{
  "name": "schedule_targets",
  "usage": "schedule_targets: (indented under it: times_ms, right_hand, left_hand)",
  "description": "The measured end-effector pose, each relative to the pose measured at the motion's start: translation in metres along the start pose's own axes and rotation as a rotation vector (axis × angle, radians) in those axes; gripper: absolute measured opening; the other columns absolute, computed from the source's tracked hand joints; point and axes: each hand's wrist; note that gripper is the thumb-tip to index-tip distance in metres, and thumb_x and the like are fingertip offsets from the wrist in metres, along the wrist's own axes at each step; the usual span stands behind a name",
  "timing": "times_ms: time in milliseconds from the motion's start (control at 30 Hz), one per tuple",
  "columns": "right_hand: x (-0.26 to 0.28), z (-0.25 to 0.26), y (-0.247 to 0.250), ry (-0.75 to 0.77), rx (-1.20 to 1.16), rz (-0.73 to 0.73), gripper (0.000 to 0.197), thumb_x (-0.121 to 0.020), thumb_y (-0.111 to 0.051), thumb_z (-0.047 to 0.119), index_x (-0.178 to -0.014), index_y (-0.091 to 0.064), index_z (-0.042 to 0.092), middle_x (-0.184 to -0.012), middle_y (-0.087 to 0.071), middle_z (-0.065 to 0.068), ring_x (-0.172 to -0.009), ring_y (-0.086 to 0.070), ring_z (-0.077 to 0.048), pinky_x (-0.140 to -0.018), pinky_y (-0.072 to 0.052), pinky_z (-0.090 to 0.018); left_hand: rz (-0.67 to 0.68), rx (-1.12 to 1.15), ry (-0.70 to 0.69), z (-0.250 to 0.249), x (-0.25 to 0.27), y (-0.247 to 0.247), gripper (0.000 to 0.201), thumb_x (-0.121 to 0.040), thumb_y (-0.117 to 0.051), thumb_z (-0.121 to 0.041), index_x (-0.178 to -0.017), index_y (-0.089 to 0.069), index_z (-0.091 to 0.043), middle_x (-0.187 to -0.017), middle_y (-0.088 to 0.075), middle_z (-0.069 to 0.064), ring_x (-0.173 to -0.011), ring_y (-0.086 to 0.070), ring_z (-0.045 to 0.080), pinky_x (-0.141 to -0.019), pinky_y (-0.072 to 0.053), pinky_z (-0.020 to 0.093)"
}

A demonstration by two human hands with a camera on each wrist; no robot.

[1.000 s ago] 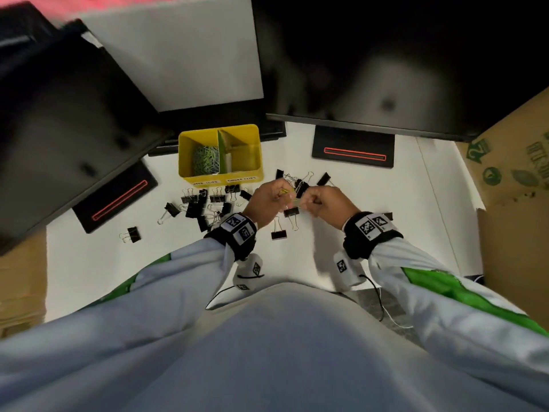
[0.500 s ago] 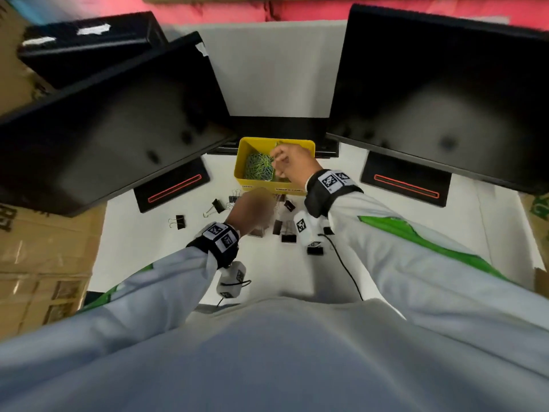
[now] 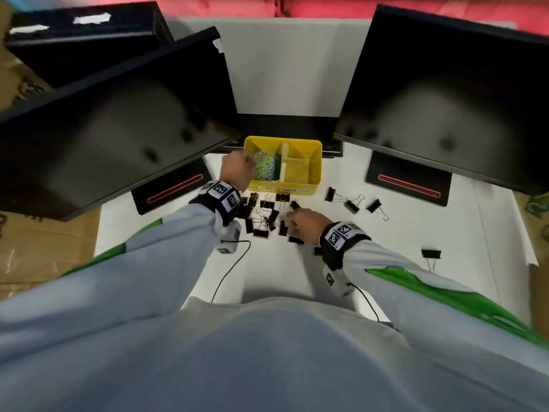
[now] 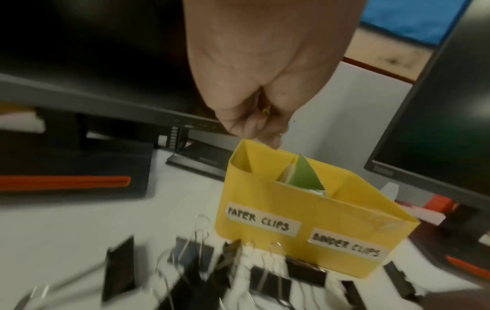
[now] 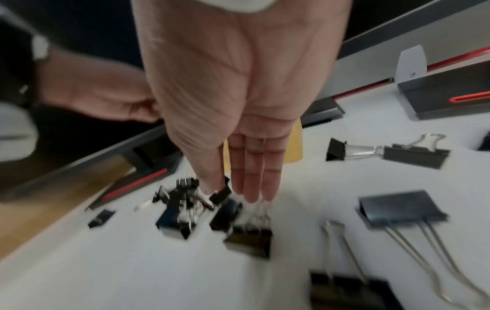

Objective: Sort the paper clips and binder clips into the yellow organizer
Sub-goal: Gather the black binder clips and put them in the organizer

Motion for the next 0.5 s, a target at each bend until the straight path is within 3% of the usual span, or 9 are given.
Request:
schedule_targets:
  times_ms: [100,200,267,367,433,500]
  right_hand:
    - [0.0,-0.004,-0.021,-0.041,0.091,0.016,0.053,-0.089,-0.062,0.028,-0.137,-0.043,0.017,-0.132,-0.049,-0.01,-0.114,-0.056,-0.032,-0.089,-0.05,-0.04]
    - [-0.001,-0.006,-0.033,-0.052,0.154,-0.039,0.071,-0.085,-0.067,0.033,-0.143,-0.03,0.018,-0.135,-0.04,-0.013,-0.115,-0.052,-0.034,-0.084,-0.052,-0.047]
    - [-0.002,-0.005,-0.038,-0.056,0.173,-0.053,0.081,-0.08,-0.071,0.034,-0.144,-0.025,0.018,-0.138,-0.034,-0.015,-0.116,-0.05,-0.035,-0.083,-0.053,-0.048]
    - [-0.005,0.0,-0.04,-0.075,0.173,-0.036,0.086,-0.079,-0.071,0.031,-0.146,-0.02,0.021,-0.144,-0.028,-0.017,-0.118,-0.046,-0.036,-0.082,-0.05,-0.046]
    - [-0.009,0.004,-0.042,-0.089,0.188,-0.031,0.081,-0.08,-0.071,0.028,-0.145,-0.023,0.021,-0.145,-0.026,-0.018,-0.116,-0.046,-0.038,-0.083,-0.049,-0.046]
    - [-0.013,0.006,-0.044,-0.099,0.197,-0.042,0.074,-0.081,-0.07,0.026,-0.142,-0.028,0.021,-0.145,-0.026,-0.019,-0.112,-0.049,-0.04,-0.084,-0.05,-0.048]
  left_hand:
    - [0.093,-0.14,-0.114,-0.011,-0.009,0.003,0.032,-0.097,-0.048,-0.028,-0.1,-0.067,-0.003,-0.096,-0.068,0.019,-0.085,-0.063,0.033,-0.075,-0.051,0.036]
    - [0.081,-0.249,-0.218,-0.008,-0.008,0.003,0.02,-0.093,-0.046,-0.01,-0.081,-0.061,-0.004,-0.081,-0.062,0.015,-0.081,-0.064,0.036,-0.065,-0.05,0.037]
    - [0.015,-0.235,-0.207,-0.003,-0.004,0.004,0.015,-0.09,-0.047,-0.01,-0.086,-0.061,-0.008,-0.085,-0.062,0.007,-0.077,-0.062,0.028,-0.065,-0.052,0.037]
    - [-0.041,-0.144,-0.273,0.005,0.013,0.0,0.008,-0.092,-0.054,-0.019,-0.094,-0.057,-0.012,-0.088,-0.055,0.0,-0.072,-0.055,0.018,-0.066,-0.049,0.032]
    - [0.058,-0.128,-0.339,0.013,0.03,-0.008,0.012,-0.094,-0.055,-0.024,-0.088,-0.053,-0.014,-0.083,-0.06,0.001,-0.07,-0.061,0.019,-0.063,-0.053,0.033]
    - [0.236,-0.198,-0.365,0.026,0.044,-0.021,0.019,-0.094,-0.056,-0.034,-0.101,-0.055,-0.016,-0.097,-0.063,0.004,-0.08,-0.064,0.022,-0.068,-0.053,0.033]
Point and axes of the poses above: each hand's wrist, its own x-axis away from the middle knuckle, its own y-axis out of the back of the hand, z = x × y
